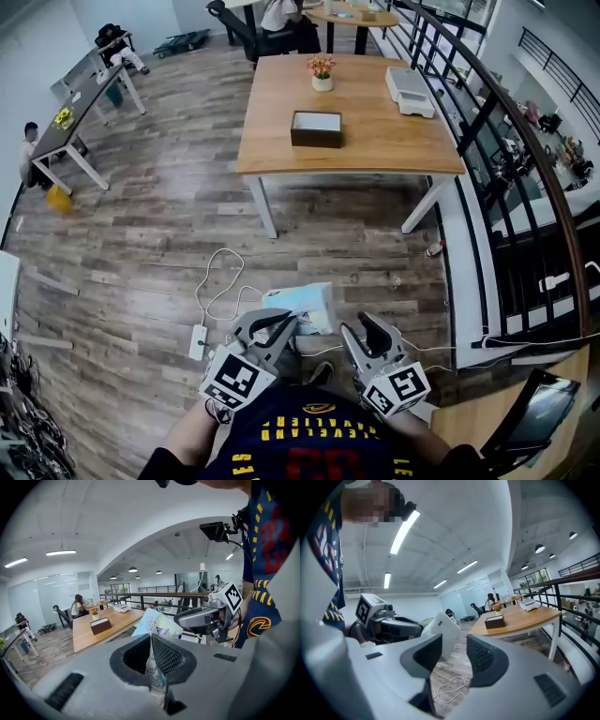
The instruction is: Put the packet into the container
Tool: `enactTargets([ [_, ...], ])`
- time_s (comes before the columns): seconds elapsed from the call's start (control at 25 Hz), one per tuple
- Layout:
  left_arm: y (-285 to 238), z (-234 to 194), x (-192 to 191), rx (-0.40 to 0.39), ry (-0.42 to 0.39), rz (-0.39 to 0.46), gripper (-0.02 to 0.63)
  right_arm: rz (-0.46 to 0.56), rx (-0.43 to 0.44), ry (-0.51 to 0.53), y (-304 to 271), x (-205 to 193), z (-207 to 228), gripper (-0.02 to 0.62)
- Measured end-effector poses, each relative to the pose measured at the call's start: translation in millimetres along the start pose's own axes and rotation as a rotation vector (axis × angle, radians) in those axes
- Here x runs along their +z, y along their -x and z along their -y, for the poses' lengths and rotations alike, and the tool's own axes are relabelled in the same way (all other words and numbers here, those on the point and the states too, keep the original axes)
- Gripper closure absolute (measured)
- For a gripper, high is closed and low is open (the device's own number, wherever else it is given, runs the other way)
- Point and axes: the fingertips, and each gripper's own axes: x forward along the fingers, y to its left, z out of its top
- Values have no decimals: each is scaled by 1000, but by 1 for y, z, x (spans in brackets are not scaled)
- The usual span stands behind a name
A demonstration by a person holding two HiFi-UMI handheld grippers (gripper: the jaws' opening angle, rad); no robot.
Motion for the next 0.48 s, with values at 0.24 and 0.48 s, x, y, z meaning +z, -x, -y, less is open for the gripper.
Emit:
enactTargets([
  [0.24, -20, -37, 1, -13, 3, 10, 589, 20, -7, 2, -33, 14, 17, 442],
  [0.48, -42, -76, 6, -64, -37, 9, 589, 36, -64, 2, -69, 31, 37, 442],
])
